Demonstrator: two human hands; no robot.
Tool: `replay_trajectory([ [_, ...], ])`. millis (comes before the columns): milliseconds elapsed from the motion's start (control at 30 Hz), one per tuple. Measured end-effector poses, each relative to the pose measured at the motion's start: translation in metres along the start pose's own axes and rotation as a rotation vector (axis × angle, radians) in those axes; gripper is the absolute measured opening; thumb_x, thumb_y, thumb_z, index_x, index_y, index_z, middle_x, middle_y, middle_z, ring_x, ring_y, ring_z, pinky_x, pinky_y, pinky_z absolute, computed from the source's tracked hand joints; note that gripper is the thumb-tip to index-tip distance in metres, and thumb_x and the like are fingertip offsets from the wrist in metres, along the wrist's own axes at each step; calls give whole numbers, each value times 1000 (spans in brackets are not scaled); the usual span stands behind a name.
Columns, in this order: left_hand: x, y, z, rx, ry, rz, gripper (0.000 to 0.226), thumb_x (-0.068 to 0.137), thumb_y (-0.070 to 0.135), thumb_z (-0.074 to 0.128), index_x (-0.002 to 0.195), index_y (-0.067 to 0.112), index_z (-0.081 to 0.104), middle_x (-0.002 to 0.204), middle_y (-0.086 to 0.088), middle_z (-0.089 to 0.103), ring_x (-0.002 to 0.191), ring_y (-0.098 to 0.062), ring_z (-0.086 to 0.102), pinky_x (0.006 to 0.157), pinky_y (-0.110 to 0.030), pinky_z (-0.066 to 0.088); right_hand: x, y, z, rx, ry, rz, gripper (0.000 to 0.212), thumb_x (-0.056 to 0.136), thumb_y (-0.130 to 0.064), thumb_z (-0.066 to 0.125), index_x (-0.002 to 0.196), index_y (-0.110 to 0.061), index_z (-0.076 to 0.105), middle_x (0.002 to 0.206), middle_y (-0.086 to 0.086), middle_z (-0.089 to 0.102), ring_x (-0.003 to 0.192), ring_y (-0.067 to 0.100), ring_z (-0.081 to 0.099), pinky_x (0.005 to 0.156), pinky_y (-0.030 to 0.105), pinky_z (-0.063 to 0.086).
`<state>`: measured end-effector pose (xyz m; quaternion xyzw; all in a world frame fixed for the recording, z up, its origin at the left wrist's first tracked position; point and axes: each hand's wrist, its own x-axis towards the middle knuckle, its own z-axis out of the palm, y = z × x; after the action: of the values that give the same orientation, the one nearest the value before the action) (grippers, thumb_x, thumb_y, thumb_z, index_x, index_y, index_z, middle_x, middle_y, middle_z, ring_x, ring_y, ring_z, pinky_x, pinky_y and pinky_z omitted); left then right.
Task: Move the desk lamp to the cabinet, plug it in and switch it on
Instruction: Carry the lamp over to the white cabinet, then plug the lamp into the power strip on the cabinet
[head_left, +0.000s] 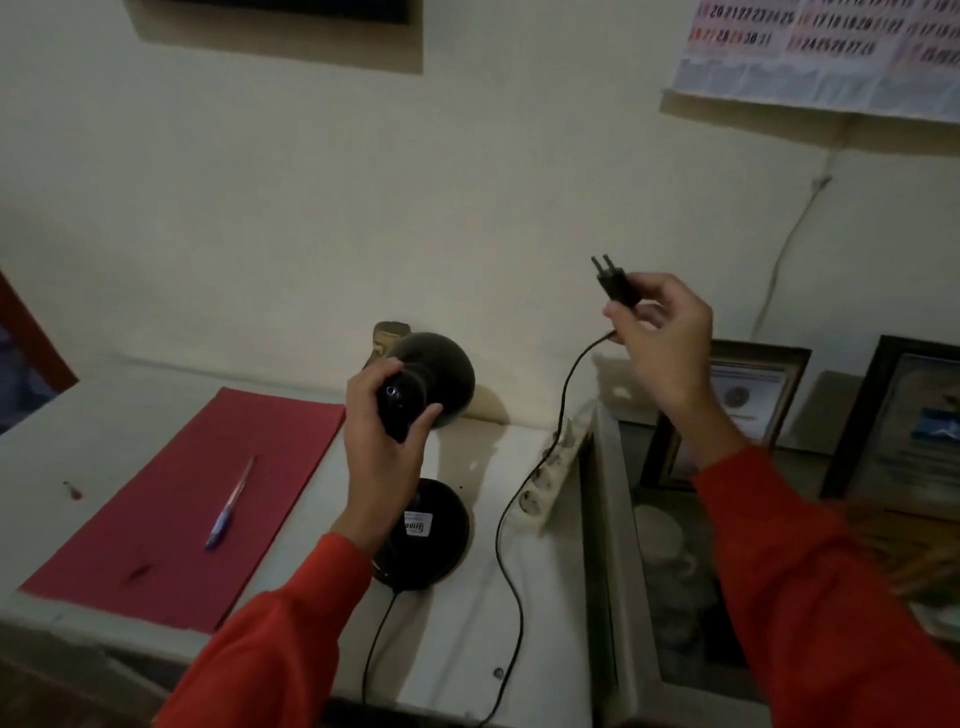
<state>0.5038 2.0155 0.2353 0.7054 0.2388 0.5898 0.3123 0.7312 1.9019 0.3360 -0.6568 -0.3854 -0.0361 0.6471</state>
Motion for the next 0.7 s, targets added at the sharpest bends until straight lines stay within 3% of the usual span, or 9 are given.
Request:
replay_trajectory([
  [67,-1,-7,1,3,-1,-3,54,76,6,74,121,17,47,122,4,48,117,-21,51,102,-41,43,-13,13,0,-63,5,-61,31,80,0,68,96,-25,62,91,-3,67,74,14,64,69,34,58],
  [133,1,-10,2,8,2,0,55,75,6,75,122,16,47,122,4,47,118,-20,50,103,-39,43,-23,22,-3,-138,-6,-124,34,79,-1,69,99,-28,62,92,-3,67,75,12,65,70,26,57],
  [233,4,-10,4,39,-14,-20,56,73,7,77,120,20,48,120,6,48,115,-11,50,101,-22,43,-35,34,-11,-226,-31,-98,34,80,-3,68,100,-30,62,83,-13,64,66,-3,61,56,5,47],
  [300,8,-11,7,75,-63,-21,57,72,8,79,118,22,48,117,7,48,110,-4,48,97,-9,40,-41,41,-17,-268,-53,-78,32,80,0,68,100,-25,65,72,-16,56,56,-1,54,49,2,39],
  [400,13,-11,14,108,-109,-28,56,71,7,79,116,22,49,115,7,47,108,-7,47,94,-4,38,-47,40,-27,-341,-128,-155,27,80,3,68,103,-12,66,74,-15,54,57,3,54,51,2,40],
  [467,13,-9,17,122,-123,-31,55,72,6,78,116,20,48,115,3,48,108,-8,47,94,-8,39,-46,36,-33,-355,-159,-174,28,80,2,68,104,-12,66,77,-14,57,58,7,55,52,5,42],
  [600,14,-3,17,248,-165,-47,54,74,12,75,120,17,47,125,-8,49,116,-19,47,95,-30,47,-42,30,-41,-409,-248,-161,30,79,0,70,105,-14,66,91,-2,65,62,13,61,58,17,54],
  [700,15,5,17,435,-145,87,52,77,18,72,123,12,49,134,-15,48,131,-31,36,106,-47,40,-42,32,-42,-472,-366,-149,28,79,-2,72,104,-13,69,91,-4,64,65,18,62,62,25,55],
])
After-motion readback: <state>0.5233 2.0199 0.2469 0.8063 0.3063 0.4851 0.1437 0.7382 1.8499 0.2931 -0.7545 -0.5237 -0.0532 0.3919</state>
